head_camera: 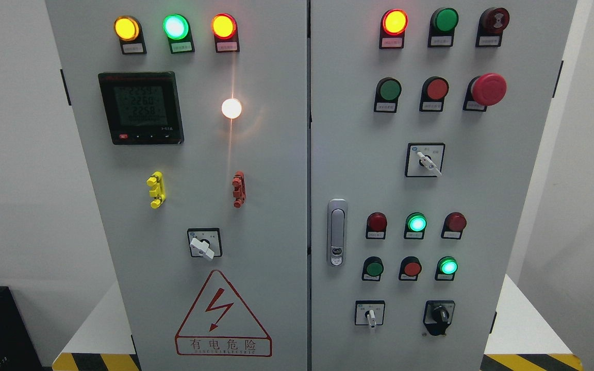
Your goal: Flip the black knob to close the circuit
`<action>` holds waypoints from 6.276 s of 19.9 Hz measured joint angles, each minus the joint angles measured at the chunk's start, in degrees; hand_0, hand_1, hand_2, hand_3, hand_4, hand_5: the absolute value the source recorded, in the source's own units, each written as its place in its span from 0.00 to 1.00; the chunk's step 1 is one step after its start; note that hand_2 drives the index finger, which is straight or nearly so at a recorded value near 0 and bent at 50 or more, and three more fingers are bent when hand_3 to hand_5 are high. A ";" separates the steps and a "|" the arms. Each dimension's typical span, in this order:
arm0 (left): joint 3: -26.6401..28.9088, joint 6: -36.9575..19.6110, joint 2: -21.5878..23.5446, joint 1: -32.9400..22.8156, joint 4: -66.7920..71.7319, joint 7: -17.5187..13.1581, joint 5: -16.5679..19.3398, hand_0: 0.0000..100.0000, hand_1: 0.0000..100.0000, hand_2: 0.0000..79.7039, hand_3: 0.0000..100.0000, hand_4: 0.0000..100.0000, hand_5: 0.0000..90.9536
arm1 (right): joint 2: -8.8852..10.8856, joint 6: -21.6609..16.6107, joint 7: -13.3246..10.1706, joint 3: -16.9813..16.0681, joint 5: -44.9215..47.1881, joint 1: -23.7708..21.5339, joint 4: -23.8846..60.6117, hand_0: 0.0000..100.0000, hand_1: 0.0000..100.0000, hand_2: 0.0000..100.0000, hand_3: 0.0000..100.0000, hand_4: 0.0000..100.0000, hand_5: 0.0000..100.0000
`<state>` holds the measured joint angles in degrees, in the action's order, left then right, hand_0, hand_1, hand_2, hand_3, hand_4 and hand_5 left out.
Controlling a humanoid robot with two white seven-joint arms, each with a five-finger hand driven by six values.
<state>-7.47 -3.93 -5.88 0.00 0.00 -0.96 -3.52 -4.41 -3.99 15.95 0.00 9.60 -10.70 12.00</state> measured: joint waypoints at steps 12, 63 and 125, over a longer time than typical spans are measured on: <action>0.00 0.00 0.00 0.00 0.00 0.00 0.00 0.12 0.56 0.00 0.00 0.00 0.00 | -0.01 -5.94 -13.63 0.65 -12.44 4.18 -0.67 0.00 0.13 0.83 0.97 0.83 0.88; 0.00 0.00 0.02 0.00 0.00 0.00 0.00 0.12 0.56 0.00 0.00 0.00 0.00 | -2.17 4.55 -17.47 -4.55 -75.87 5.01 74.84 0.00 0.00 0.88 1.00 0.92 1.00; 0.00 0.00 0.01 0.00 0.00 0.00 0.00 0.12 0.56 0.00 0.00 0.00 0.00 | -0.61 20.27 -6.63 -8.55 -82.62 24.88 82.86 0.00 0.00 0.88 1.00 0.92 1.00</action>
<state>-7.47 -3.93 -5.87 0.00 0.00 -0.96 -3.52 -5.02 16.29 9.33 -8.56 -73.02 14.19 94.86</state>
